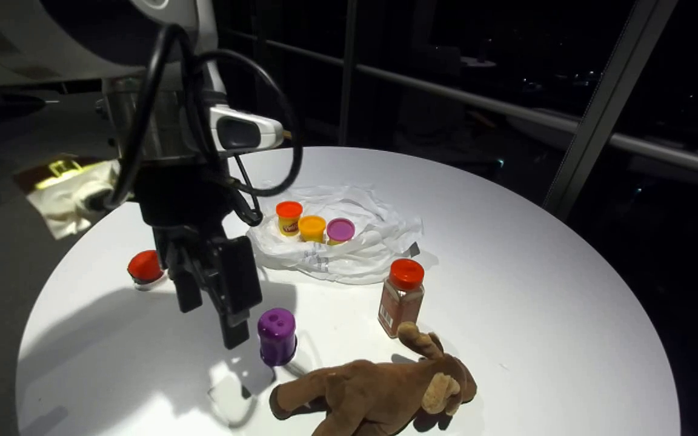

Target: Put the objects on the table into the plastic bag.

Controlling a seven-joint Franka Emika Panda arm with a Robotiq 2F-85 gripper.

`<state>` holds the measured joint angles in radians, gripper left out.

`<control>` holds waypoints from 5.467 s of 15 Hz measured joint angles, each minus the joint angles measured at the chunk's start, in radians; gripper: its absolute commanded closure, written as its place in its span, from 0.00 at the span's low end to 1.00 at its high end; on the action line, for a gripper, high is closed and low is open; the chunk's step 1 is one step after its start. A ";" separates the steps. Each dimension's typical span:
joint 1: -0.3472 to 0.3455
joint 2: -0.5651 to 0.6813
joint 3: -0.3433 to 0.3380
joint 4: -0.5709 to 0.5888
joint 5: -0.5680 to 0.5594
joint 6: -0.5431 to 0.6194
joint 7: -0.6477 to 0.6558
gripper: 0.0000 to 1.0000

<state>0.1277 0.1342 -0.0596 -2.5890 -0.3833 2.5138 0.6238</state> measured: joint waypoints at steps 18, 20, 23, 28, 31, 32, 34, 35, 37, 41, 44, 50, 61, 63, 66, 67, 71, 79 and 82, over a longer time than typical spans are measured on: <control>-0.070 0.201 -0.057 -0.031 0.277 0.517 -0.257 0.19; -0.070 0.211 -0.057 -0.017 0.314 0.526 -0.282 0.29; -0.070 0.219 -0.057 -0.001 0.337 0.530 -0.309 0.52; -0.065 0.226 -0.056 0.003 0.354 0.515 -0.357 0.74; -0.003 0.212 -0.117 0.010 0.343 0.461 -0.349 0.74; 0.045 0.199 -0.162 0.020 0.315 0.430 -0.325 0.74; 0.164 0.162 -0.261 0.062 0.212 0.353 -0.218 0.74; 0.210 0.142 -0.286 0.096 0.160 0.310 -0.158 0.74; 0.250 0.109 -0.275 0.176 0.103 0.242 -0.063 0.74; 0.253 0.141 -0.214 0.350 0.017 0.213 0.114 0.74; 0.230 0.256 -0.185 0.485 0.017 0.212 0.161 0.74; 0.166 0.521 -0.162 0.745 0.107 0.214 0.163 0.74; 0.157 0.670 -0.156 0.896 0.200 0.212 0.151 0.02; 0.158 0.660 -0.157 0.900 0.202 0.213 0.151 0.00; 0.187 0.596 -0.164 0.886 0.202 0.210 0.151 0.00; 0.206 0.560 -0.165 0.867 0.202 0.194 0.152 0.00; 0.301 0.398 -0.145 0.739 0.183 0.027 0.166 0.00; 0.307 0.231 0.075 0.404 0.220 -0.062 0.206 0.00; 0.294 0.215 0.134 0.292 0.233 0.040 0.190 0.00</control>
<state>0.4218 0.3493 0.0746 -2.2973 -0.1500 2.5536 0.8141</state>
